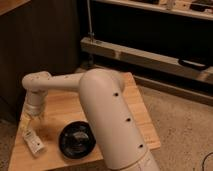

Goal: Place the bottle in the ceramic bowl

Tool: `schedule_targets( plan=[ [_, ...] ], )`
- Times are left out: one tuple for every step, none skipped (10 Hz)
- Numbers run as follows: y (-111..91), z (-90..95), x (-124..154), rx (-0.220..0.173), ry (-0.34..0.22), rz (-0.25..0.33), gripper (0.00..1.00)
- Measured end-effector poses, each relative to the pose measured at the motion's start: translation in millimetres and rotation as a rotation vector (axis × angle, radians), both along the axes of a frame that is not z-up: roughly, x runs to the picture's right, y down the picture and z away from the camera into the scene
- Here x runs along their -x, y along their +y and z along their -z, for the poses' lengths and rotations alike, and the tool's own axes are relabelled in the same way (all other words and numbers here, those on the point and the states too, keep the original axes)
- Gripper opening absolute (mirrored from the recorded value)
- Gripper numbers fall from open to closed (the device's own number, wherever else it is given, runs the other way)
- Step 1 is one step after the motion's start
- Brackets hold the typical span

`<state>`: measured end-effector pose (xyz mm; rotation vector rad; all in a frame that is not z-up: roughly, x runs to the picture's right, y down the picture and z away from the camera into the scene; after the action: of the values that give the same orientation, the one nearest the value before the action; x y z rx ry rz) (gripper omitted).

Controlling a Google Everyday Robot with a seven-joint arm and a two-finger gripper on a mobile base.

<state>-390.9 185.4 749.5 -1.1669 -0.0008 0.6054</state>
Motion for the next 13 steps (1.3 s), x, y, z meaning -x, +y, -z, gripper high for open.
schedule_targets(
  plan=[
    [6,3.7,8,-0.007,-0.012,0.018,0.65],
    [11,5.5,14,-0.011,-0.02,0.033,0.65],
    [13,4.8,16,-0.016,-0.022,0.042,0.65],
    [15,4.3,18,-0.025,-0.022,0.054,0.65],
    [18,4.7,20,-0.04,-0.018,0.069,0.65],
    [20,4.8,22,-0.05,-0.017,0.075,0.65],
    [21,3.0,23,-0.063,-0.011,0.079,0.65],
    [23,1.2,23,-0.075,-0.005,0.082,0.65],
    [24,0.6,23,-0.08,-0.003,0.083,0.65],
    [25,-2.2,21,-0.087,0.007,0.083,0.65],
    [28,-5.1,19,-0.093,0.016,0.083,0.65],
    [30,-6.7,18,-0.096,0.021,0.084,0.65],
    [30,-8.0,17,-0.099,0.025,0.084,0.65]
  ],
)
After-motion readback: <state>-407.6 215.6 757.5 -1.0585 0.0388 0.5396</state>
